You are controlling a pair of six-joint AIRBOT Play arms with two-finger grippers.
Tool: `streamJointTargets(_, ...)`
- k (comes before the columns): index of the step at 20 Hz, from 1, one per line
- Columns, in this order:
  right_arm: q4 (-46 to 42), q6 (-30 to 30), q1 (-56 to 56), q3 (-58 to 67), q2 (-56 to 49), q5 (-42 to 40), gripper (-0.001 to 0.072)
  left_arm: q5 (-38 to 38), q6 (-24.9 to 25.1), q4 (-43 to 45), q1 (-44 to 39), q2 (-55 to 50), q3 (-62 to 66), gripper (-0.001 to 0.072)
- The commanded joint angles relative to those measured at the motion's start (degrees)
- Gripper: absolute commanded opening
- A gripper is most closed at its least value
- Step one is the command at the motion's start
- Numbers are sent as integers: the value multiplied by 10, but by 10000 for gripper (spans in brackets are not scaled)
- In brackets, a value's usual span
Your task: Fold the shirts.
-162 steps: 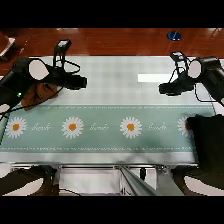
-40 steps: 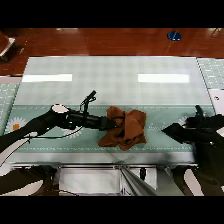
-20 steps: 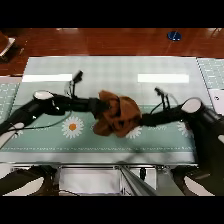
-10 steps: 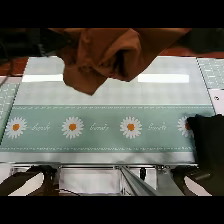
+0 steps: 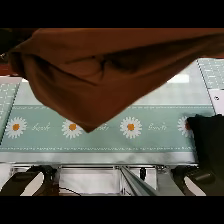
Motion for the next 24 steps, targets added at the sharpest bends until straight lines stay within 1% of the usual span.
streamJointTargets(1,-21,9,0,-21,55,79,17,-73,-12,26,-2,50,-15,26)
streamJointTargets(4,-25,35,0,-109,113,105,17,-75,-23,25,-2,97,-108,26)
streamJointTargets(7,-7,63,0,-269,170,104,17,-55,-24,-10,-6,127,-259,26)
streamJointTargets(9,3,78,0,-381,192,85,17,-1,-19,-17,-36,131,-376,27)
streamJointTargets(11,5,83,0,-481,195,38,17,89,-11,-17,-82,114,-479,26)
streamJointTargets(14,-2,88,0,-593,163,-57,18,247,-11,-17,-148,45,-563,27)
streamJointTargets(16,-39,95,0,-622,112,-108,18,318,-11,-18,-171,-23,-563,27)
streamJointTargets(18,-98,113,0,-619,45,-173,18,365,-11,-18,-174,-86,-545,27)
streamJointTargets(19,-118,127,-2,-616,9,-205,18,377,-11,-18,-172,-112,-533,27)
streamJointTargets(20,-111,133,-13,-608,-32,-230,18,378,-11,-18,-172,-138,-518,27)
streamJointTargets(21,-91,133,-29,-598,-71,-248,18,373,-11,-18,-172,-159,-504,53)
streamJointTargets(22,-59,133,-51,-584,-112,-264,22,365,-11,-18,-172,-177,-489,235)
streamJointTargets(23,-25,132,-73,-567,-148,-273,124,351,-11,-16,-172,-190,-474,508)
streamJointTargets(24,17,115,-100,-543,-181,-270,339,321,3,-1,-164,-199,-452,510)
